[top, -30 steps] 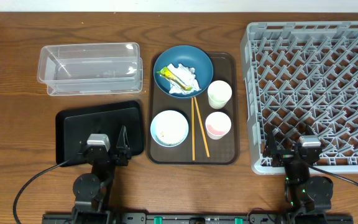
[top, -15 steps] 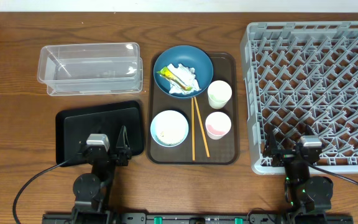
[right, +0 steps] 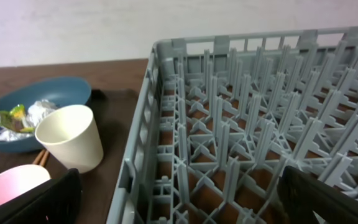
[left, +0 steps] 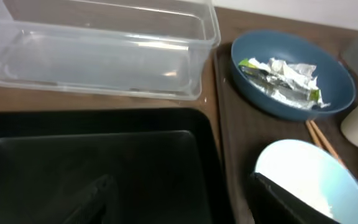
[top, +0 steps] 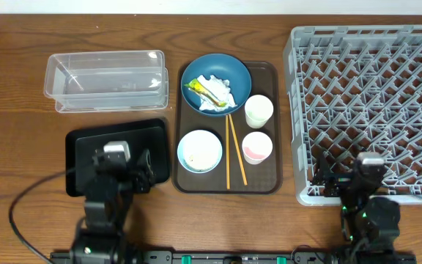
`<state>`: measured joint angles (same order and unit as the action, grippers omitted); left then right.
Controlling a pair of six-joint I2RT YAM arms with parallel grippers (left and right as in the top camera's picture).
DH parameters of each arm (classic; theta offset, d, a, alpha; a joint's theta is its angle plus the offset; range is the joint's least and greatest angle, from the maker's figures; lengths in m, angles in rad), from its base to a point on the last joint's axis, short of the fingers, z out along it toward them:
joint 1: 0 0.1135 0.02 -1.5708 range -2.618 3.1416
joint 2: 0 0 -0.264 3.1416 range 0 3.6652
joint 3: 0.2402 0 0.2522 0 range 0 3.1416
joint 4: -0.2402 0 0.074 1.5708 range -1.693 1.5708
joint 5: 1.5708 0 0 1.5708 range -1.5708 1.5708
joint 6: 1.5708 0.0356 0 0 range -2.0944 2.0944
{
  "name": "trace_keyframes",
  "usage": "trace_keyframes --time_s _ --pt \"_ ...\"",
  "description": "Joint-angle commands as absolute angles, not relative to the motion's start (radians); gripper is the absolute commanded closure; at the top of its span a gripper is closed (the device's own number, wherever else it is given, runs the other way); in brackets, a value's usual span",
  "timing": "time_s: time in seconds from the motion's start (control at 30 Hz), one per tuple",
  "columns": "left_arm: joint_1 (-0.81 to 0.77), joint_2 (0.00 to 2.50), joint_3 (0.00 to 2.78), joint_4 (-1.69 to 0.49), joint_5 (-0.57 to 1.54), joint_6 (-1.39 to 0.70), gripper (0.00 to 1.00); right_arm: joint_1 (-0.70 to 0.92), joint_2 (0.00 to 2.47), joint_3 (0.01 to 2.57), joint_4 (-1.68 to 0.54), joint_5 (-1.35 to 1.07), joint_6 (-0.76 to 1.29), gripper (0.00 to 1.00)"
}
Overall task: Sort waste into correct bins and load items into the dishwasher rack
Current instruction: 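Reach the left gripper to the blue plate and grasp the wrapper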
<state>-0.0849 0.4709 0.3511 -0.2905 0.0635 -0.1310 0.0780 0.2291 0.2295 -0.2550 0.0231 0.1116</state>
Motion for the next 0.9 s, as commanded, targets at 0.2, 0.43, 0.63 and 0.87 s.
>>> trace_keyframes --time_s 0.2,0.43,0.63,0.87 --pt "-0.080 0.902 0.808 -0.616 0.189 -0.136 0.30 0.102 0.627 0.537 -0.419 -0.006 0.126 0.01" --pt "-0.080 1.113 1.038 -0.964 0.190 -0.135 0.30 0.102 0.860 0.739 -0.598 -0.019 0.122 0.01" --pt "-0.080 1.186 1.037 -1.009 0.192 -0.136 0.30 0.102 0.920 0.768 -0.619 -0.032 0.126 0.01" --pt "-0.080 1.218 1.041 -0.892 0.257 -0.140 0.30 0.102 0.920 0.768 -0.621 -0.065 0.127 0.01"
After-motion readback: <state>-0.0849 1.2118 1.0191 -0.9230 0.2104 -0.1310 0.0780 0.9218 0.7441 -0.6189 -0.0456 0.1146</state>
